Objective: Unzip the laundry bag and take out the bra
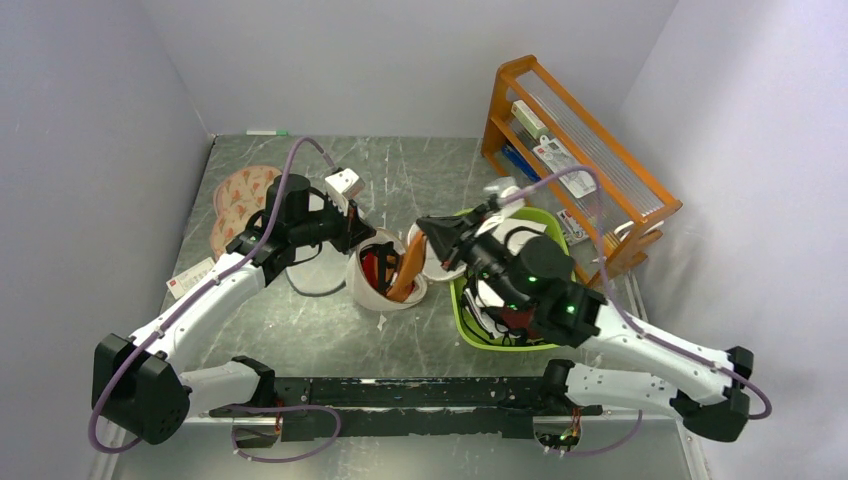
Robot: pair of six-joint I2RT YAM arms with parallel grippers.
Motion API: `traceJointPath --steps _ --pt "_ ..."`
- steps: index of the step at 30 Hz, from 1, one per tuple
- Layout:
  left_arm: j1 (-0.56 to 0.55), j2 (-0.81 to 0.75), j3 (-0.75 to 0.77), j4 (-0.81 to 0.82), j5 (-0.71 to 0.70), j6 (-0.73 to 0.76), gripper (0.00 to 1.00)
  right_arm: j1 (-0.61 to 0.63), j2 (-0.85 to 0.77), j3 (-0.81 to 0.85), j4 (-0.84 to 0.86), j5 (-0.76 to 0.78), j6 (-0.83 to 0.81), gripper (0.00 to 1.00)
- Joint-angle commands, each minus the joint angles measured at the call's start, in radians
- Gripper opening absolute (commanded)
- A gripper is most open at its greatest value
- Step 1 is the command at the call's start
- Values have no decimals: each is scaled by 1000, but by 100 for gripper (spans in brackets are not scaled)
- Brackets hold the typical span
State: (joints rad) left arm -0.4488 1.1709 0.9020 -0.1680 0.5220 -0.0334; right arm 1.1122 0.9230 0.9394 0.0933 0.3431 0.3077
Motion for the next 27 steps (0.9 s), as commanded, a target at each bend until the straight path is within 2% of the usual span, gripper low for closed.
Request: traceJointPath --steps 1,18,22,27 --pt "-5 -7 14 26 -9 10 7 2 -84 51 10 68 -66 0" --pt "-5 0 18 18 -24 9 7 2 -283 257 -104 243 -245 0" --pt "-5 1 19 17 -24 8 7 2 -289 234 -131 342 -272 0" --pt "-5 5 17 16 -22 7 7 2 -285 95 -90 516 -306 0"
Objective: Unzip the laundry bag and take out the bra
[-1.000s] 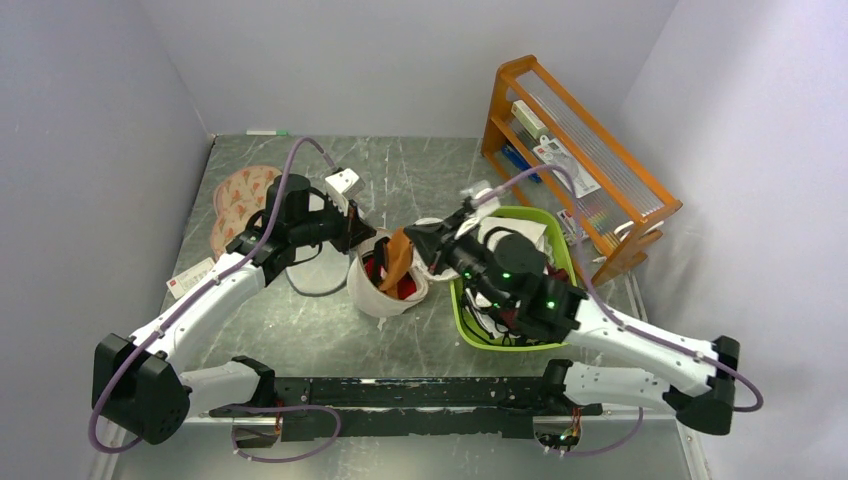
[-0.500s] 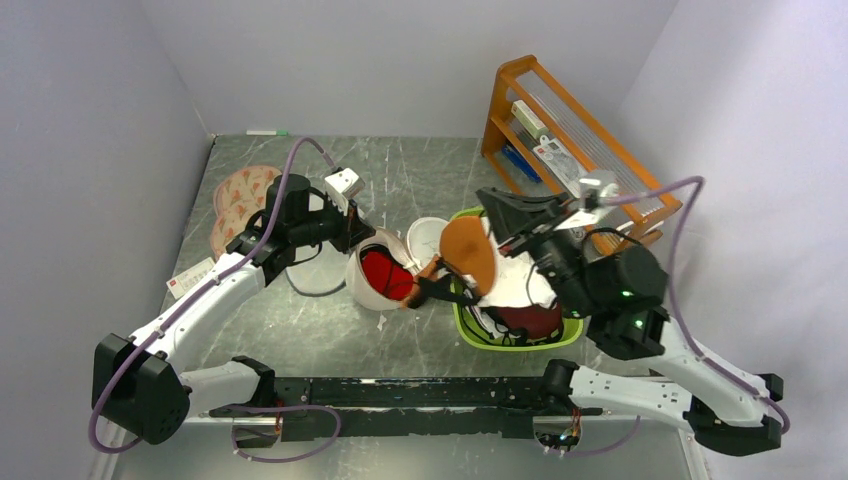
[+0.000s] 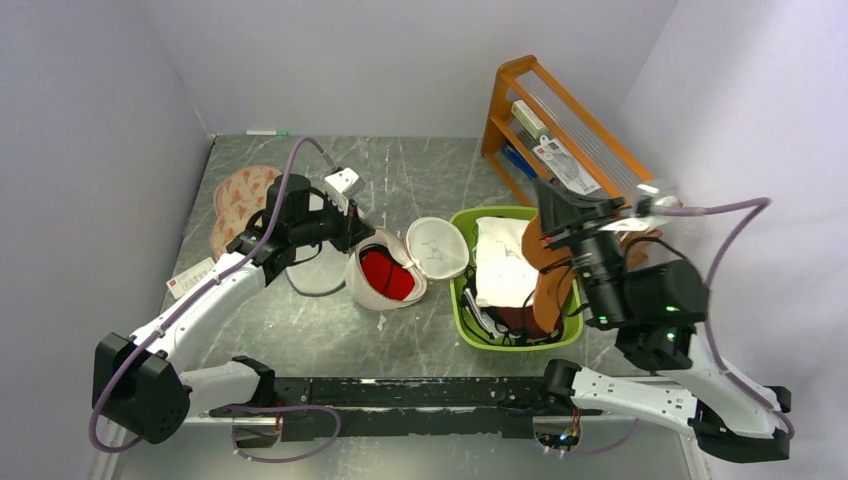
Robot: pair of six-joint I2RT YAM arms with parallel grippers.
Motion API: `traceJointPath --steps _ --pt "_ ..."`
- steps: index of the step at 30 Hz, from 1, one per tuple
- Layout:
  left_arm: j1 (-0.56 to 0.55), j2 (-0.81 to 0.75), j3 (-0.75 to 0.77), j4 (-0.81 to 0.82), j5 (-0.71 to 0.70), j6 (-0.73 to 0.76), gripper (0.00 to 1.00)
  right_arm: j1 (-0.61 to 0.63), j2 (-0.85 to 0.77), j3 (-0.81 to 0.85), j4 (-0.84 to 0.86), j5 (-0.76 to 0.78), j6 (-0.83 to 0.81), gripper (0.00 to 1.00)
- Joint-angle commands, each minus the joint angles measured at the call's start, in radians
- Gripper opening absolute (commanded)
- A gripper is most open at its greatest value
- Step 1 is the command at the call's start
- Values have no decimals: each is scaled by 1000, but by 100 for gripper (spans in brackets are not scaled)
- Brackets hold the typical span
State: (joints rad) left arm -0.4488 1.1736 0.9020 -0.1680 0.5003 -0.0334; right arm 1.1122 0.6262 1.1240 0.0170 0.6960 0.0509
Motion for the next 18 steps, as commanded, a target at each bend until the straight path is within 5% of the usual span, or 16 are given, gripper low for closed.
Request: traceJointPath --steps 1,11,18 --pt "-5 3 18 18 -1 7 7 1 18 -110 -11 190 -56 0" --pt "-7 4 18 16 -8 6 7 -56 175 -366 104 397 -102 0" --pt "-8 2 19 13 -11 9 7 -489 371 -360 -165 15 282 0"
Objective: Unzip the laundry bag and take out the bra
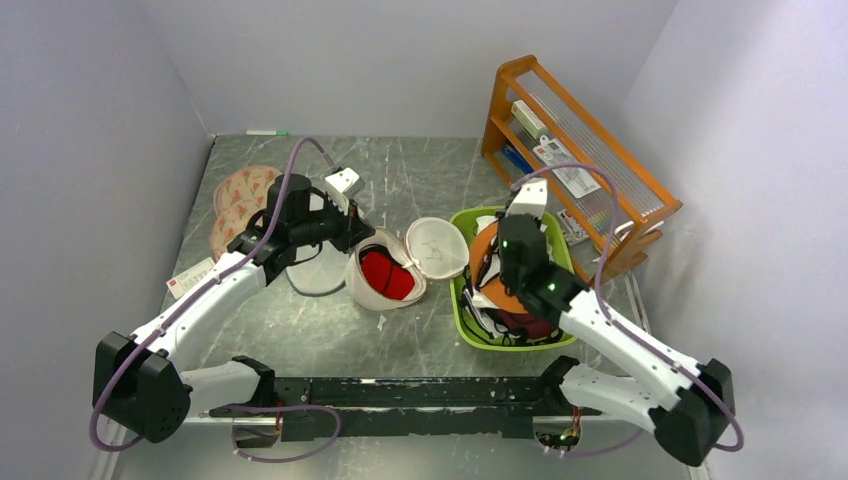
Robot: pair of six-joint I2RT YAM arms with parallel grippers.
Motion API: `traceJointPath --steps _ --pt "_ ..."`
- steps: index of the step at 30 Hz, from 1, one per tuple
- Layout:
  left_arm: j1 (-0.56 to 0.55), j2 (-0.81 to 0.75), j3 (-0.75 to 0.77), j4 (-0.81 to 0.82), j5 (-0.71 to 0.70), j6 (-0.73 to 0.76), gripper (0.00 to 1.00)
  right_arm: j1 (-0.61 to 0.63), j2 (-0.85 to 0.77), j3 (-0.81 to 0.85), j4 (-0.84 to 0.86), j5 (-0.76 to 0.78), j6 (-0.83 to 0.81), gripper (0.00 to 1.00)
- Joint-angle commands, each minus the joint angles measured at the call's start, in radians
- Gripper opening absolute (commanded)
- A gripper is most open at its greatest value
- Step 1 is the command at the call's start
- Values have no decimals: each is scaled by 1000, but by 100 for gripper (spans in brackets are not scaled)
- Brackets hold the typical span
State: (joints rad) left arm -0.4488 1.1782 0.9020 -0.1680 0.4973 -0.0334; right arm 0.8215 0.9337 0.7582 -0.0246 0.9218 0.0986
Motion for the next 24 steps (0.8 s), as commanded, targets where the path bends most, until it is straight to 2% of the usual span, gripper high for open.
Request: traceJointPath --steps 1,4,8,12,18,20,24 --pt "-8 -6 19 13 -9 10 7 -242 80 -7 -124 -267 269 0" --pt "-10 -10 18 10 -15 12 7 -312 124 -65 -95 -359 363 0" --pt "-10 -14 17 13 -17 11 7 -364 118 -188 -54 -325 545 0" --pt "-10 -14 18 13 -17 12 7 -375 12 -343 31 -268 679 0" --pt "-10 -17 17 13 -23 12 7 -378 -202 -434 -61 -121 819 0" --pt "-11 -16 18 12 -21 11 7 -378 -274 -452 -79 -101 805 6" --pt "-11 -13 18 11 -22 12 7 -378 -374 -406 -189 -110 769 33"
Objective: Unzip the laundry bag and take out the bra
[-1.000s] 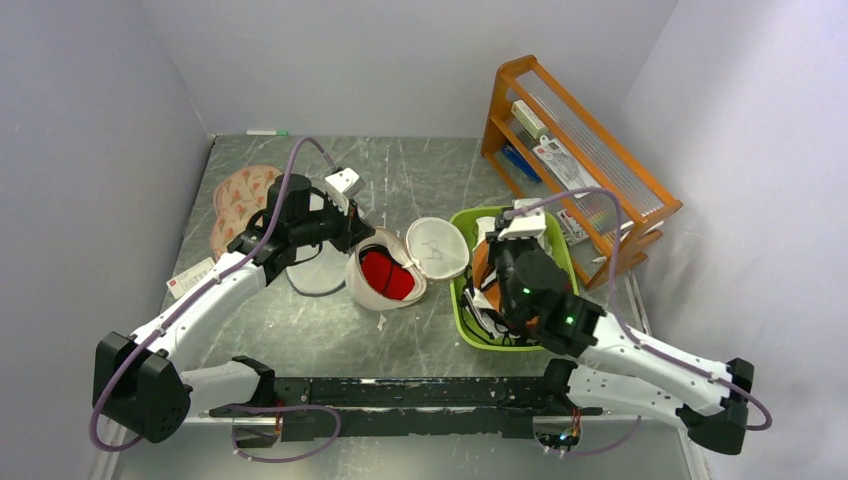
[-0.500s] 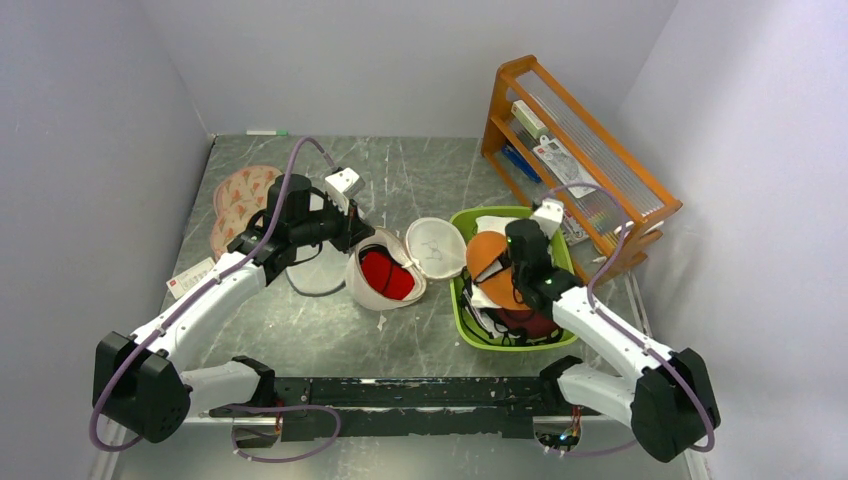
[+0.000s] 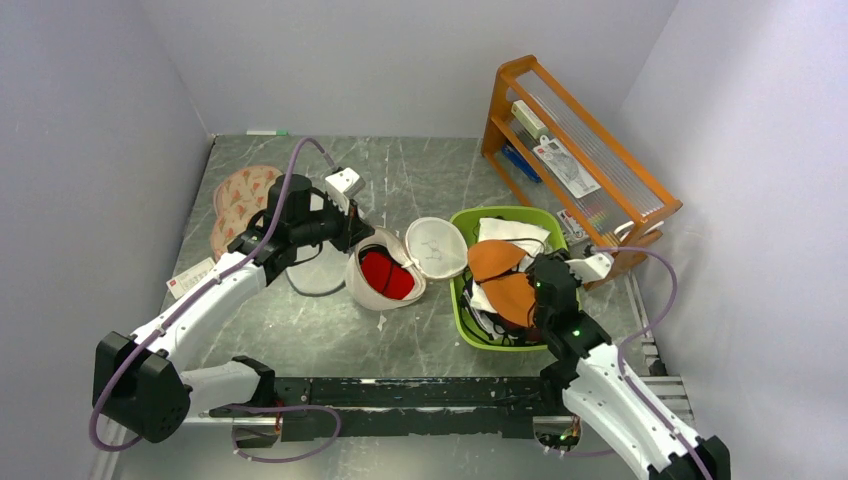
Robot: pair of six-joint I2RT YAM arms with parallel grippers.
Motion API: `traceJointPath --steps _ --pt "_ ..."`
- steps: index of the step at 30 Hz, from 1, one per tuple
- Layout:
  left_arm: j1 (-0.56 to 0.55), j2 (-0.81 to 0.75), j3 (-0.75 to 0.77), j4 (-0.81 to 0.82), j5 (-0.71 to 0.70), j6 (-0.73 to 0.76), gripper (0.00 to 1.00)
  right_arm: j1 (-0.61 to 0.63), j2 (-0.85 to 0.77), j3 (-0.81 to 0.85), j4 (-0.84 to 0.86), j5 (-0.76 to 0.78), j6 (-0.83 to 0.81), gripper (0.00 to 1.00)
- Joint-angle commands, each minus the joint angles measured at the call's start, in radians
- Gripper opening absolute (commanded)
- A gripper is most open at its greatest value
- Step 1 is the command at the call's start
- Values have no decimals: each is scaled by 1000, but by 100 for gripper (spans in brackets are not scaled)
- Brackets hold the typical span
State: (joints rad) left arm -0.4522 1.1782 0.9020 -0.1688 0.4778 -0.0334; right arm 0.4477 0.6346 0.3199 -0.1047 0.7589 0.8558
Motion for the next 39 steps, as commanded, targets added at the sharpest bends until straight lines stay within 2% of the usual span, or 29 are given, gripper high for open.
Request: traceJointPath --steps 1,3,6,9,14,17,20,23,27,30,35,39 --pt "-7 -12 18 12 -1 11 7 -4 -98 61 -143 34 -4 38" --pt "-7 -12 18 13 1 10 7 -4 -140 123 -174 -36 -59 47" --pt "-7 -14 18 15 3 9 7 -4 -197 203 -140 -206 -188 58" --pt "-7 -17 17 15 2 9 7 -4 -210 264 -103 -299 -276 70" --pt "-9 -21 17 13 -9 11 7 -4 -155 355 -95 -386 -365 81" --pt "-11 -26 14 16 -14 11 7 -4 -86 378 -69 -489 -420 93" --pt "-13 -25 15 15 -12 12 7 -4 33 409 -79 -591 -453 95" --pt "-21 -23 14 10 -26 16 7 -4 155 416 -87 -621 -492 97" --pt "-27 -18 17 2 -34 21 7 -5 307 357 -61 -579 -467 98" --pt "-35 -24 17 -3 -50 25 7 -8 381 259 -33 -480 -378 98" --pt "-48 -29 15 0 -60 29 7 -45 383 130 -5 -398 -276 97" --pt "-49 -35 15 0 -69 27 7 -53 311 159 -52 -361 -283 97"
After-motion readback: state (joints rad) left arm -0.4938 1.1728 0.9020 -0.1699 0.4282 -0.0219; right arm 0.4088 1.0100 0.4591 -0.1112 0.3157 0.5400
